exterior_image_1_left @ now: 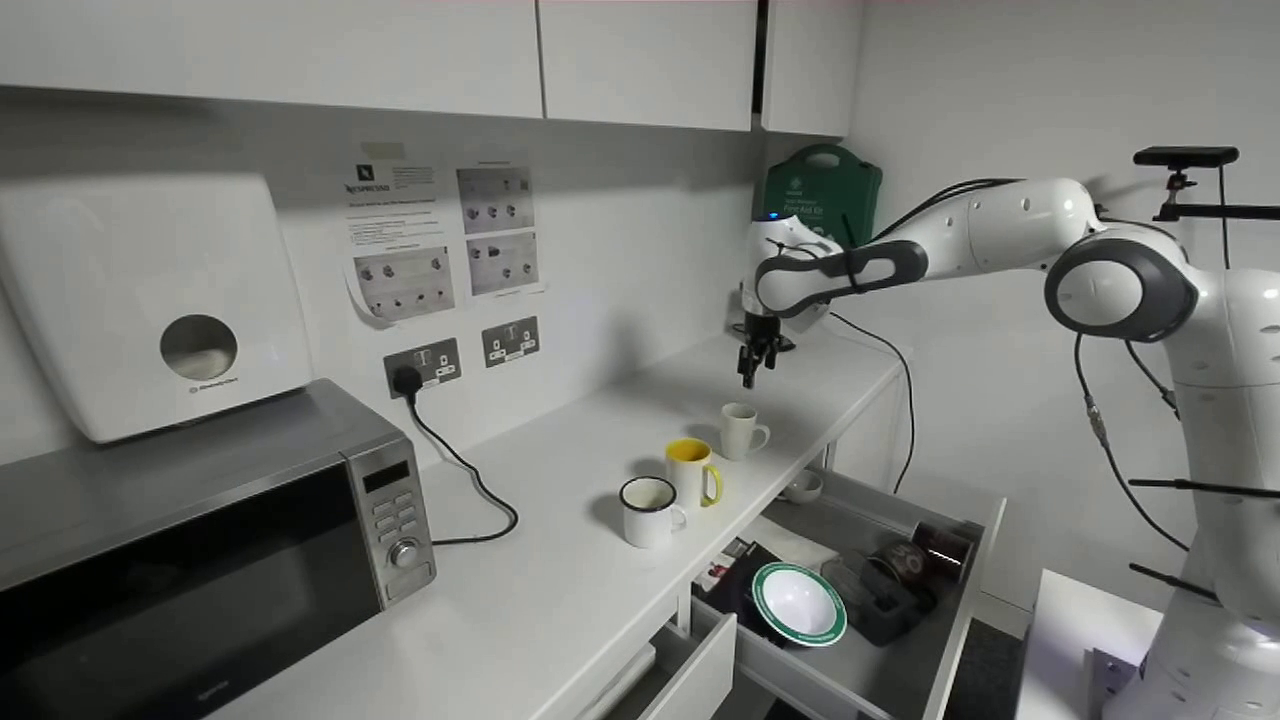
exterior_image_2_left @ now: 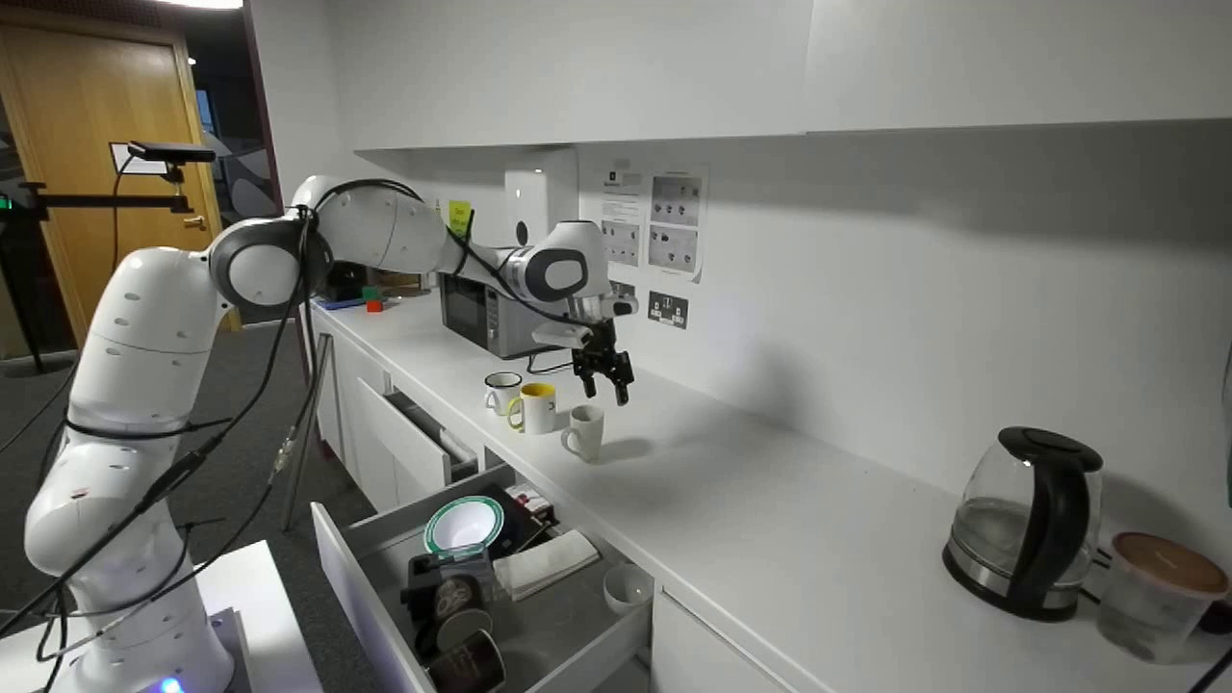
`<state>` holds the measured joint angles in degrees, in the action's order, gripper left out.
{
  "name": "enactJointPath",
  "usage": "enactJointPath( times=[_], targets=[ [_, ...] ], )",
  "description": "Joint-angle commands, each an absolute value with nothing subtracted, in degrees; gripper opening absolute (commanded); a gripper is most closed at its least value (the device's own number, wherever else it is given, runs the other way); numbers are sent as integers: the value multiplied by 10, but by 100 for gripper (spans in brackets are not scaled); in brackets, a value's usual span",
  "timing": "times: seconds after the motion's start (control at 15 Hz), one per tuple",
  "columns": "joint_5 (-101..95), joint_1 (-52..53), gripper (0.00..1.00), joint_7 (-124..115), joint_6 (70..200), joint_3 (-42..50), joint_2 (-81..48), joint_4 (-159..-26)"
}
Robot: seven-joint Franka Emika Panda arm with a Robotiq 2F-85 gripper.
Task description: Open the drawer on the right, take three mugs out of the drawer and place them on the countertop
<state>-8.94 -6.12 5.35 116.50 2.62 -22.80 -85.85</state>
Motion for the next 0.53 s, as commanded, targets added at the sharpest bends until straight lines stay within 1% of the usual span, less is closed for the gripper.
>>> enactJointPath(
  times=[0.0, 0.2, 0.47],
  targets=[
    [-64, -80, 100, 73, 1176, 38, -182, -901],
    [-58, -90, 100, 66, 1186, 47, -167, -926],
    [-66, -80, 100, -20, 1208, 67, -126, -998]
  ],
)
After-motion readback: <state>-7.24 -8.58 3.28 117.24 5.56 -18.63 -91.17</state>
